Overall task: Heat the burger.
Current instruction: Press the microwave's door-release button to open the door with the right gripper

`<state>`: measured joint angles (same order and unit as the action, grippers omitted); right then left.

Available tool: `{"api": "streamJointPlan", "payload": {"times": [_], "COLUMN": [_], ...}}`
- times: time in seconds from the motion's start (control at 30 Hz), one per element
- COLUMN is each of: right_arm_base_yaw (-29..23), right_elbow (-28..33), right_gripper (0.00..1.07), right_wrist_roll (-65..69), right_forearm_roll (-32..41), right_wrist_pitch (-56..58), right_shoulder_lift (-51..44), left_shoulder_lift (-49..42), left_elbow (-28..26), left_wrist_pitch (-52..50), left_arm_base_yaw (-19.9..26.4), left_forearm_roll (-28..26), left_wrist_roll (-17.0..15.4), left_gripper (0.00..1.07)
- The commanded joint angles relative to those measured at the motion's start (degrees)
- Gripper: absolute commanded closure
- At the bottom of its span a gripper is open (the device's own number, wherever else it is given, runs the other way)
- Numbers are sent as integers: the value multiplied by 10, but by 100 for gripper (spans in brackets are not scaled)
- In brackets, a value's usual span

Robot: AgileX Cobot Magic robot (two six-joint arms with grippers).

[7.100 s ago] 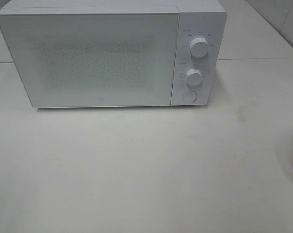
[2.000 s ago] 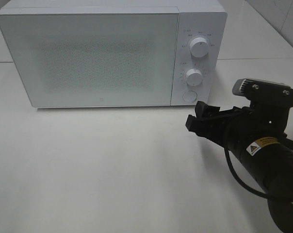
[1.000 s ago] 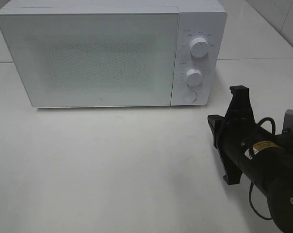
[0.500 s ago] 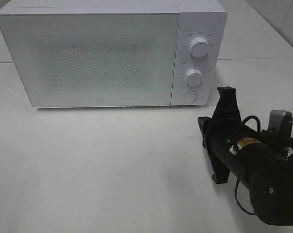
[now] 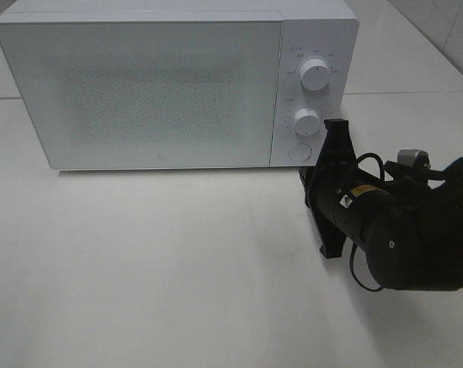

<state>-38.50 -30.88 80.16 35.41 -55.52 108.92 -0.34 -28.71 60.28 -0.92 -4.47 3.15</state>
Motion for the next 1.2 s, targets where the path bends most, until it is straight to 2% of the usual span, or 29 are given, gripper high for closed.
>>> {"api": "streamJointPlan", "payload": {"times": [0.03, 0.67, 1.2], "right_arm_base_yaw": [16, 95, 115], "right_elbow": [-15, -113, -160], "right_gripper": [107, 107, 107], "right_wrist_roll": [-7, -2, -3], "right_forearm_roll": [-23, -95, -108], "right_wrist_pitch": [11, 66, 81], "right_shoulder_lift": [7, 65, 105], "left_shoulder_lift": [-14, -14, -14], "left_elbow": [2, 2, 2], "left_wrist_pitch": [-8, -8, -8], "left_arm_base_yaw": [-3, -3, -3], "left_forearm_roll": [-2, -2, -2], "left_wrist_roll": [-2, -2, -2], "left_gripper": [6, 6, 6]}}
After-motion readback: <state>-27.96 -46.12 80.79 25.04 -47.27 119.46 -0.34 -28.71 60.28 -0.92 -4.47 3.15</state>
